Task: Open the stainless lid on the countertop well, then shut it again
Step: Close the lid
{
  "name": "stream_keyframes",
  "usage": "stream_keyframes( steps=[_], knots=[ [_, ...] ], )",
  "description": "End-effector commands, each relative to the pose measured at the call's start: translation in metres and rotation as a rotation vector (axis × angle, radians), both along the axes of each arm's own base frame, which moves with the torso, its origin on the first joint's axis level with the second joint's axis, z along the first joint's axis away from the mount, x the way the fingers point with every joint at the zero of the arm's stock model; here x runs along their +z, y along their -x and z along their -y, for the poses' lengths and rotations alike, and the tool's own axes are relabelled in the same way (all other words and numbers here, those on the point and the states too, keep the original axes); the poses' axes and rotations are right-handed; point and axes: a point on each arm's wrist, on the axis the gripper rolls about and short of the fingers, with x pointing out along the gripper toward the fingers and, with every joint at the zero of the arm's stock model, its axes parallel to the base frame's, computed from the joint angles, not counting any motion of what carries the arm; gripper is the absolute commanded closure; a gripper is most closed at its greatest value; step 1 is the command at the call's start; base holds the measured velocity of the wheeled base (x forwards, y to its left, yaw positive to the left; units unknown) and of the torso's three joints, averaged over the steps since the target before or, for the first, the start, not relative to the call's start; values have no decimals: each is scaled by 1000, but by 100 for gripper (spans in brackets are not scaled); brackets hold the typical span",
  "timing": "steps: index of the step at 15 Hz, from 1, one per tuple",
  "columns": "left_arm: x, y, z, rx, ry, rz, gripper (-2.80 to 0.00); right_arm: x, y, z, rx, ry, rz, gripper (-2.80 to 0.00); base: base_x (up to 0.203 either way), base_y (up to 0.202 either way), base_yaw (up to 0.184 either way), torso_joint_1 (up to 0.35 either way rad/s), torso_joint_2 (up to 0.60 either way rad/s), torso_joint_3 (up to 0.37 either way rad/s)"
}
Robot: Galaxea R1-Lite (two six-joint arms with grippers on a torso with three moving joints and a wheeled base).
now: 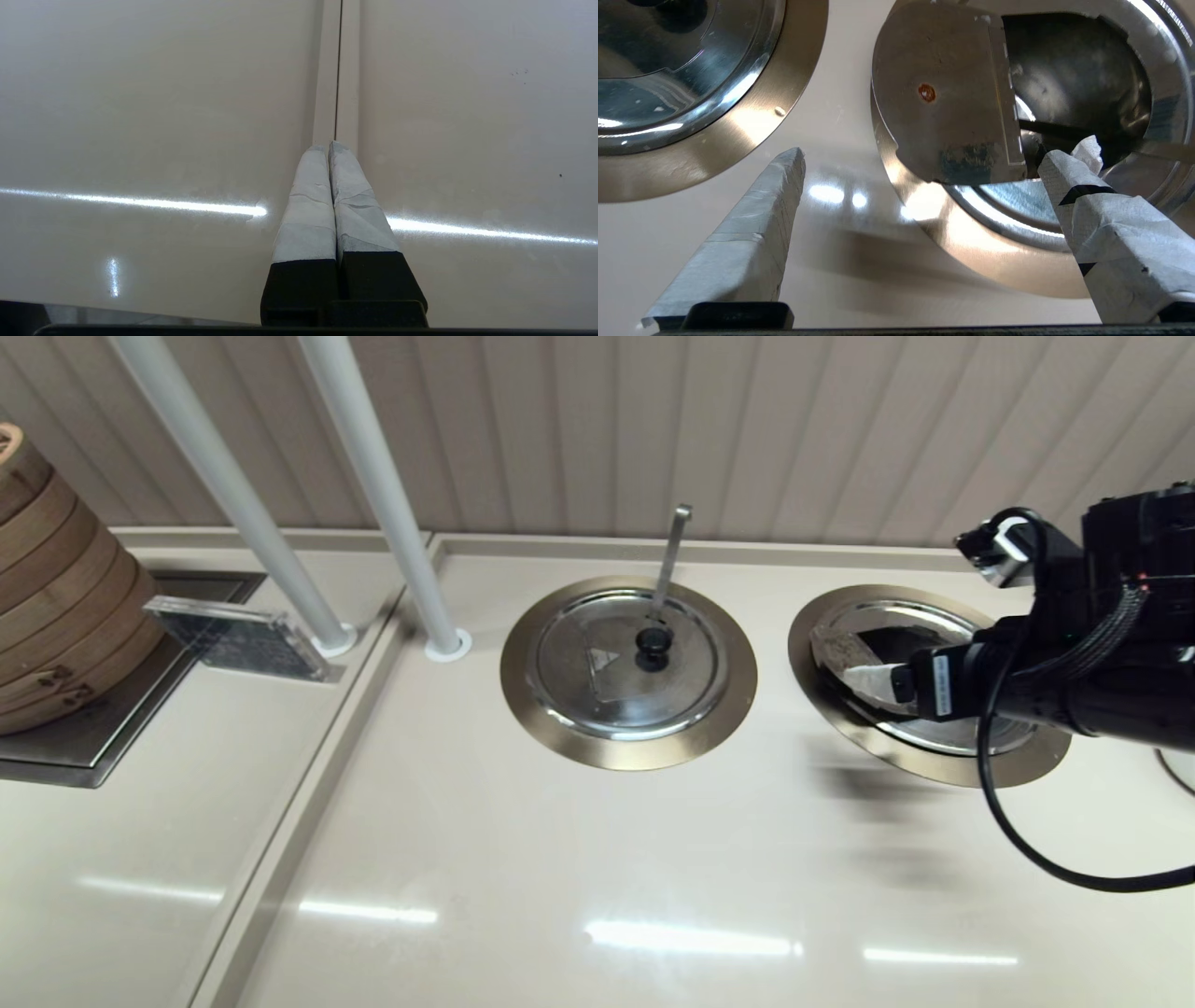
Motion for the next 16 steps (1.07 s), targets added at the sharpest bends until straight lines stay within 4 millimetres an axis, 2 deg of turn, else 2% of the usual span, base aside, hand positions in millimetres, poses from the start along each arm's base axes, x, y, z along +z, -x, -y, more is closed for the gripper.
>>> stream_keyframes(
  steps=[1, 4, 7, 13, 16],
  knots=[
    [0, 0, 0, 0, 0, 0, 0, -22, -21, -26, -38, 73, 93, -280, 0, 0, 0, 0, 0, 0],
    [0, 0, 0, 0, 0, 0, 0, -62, -53, -45, -31, 221, 183, -280, 0, 0, 0, 0, 0, 0],
    [0, 0, 0, 0, 0, 0, 0, -73, -70, -50, -37, 282, 220, -280, 0, 0, 0, 0, 0, 0],
    [0, 0, 0, 0, 0, 0, 0, -64, -76, -28, -104, 285, 239, -280, 0, 0, 0, 0, 0, 0],
    [0, 0, 0, 0, 0, 0, 0, -51, -75, -14, -148, 279, 271, -280, 0, 0, 0, 0, 0, 0]
  ],
)
